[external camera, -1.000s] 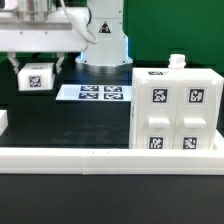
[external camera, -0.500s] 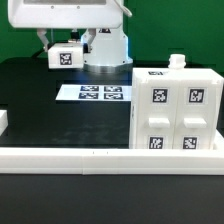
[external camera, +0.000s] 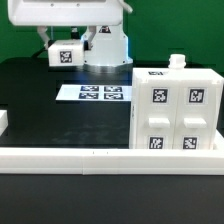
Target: Assemble cabinet
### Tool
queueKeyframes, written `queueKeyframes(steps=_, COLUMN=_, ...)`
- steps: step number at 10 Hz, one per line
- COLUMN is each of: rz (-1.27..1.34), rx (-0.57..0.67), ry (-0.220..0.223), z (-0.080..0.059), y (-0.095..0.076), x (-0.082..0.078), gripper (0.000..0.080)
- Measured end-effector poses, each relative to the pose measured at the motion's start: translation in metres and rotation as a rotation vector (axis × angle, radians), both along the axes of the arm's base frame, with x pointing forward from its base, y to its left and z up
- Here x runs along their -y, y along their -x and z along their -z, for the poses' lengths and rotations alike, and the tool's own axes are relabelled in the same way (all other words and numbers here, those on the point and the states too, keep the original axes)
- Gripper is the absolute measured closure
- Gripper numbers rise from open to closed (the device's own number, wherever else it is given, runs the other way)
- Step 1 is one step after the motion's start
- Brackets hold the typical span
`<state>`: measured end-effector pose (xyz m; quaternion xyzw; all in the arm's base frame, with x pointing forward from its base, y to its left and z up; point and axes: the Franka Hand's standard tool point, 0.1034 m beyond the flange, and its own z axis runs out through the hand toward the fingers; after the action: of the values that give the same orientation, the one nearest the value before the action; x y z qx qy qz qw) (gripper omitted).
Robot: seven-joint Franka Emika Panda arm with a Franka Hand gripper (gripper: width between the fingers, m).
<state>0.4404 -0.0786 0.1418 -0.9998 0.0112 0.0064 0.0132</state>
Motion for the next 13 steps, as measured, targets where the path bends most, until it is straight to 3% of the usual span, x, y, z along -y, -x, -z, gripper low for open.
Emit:
queueKeyframes(steps=4, rz=0.109, rx=-0.020, ry=0.008, z=-0.044, y=-0.019, x=-0.036, gripper=0.0236)
queueKeyframes(steps=6, rz=0.160, rx=-0.036, ry=0.012, z=-0.069, y=-0.042, x=-0.058, gripper=0.0236)
queueKeyframes(steps=11, rz=0.155, rx=-0.032, ry=0.012, z=-0.063, y=-0.038, x=-0.053, gripper=0.0236)
queueKeyframes(steps=13, rz=0.142, rx=-0.060, ry=0.011, z=-0.074, y=-0.042, x=-0.063, gripper=0.0236)
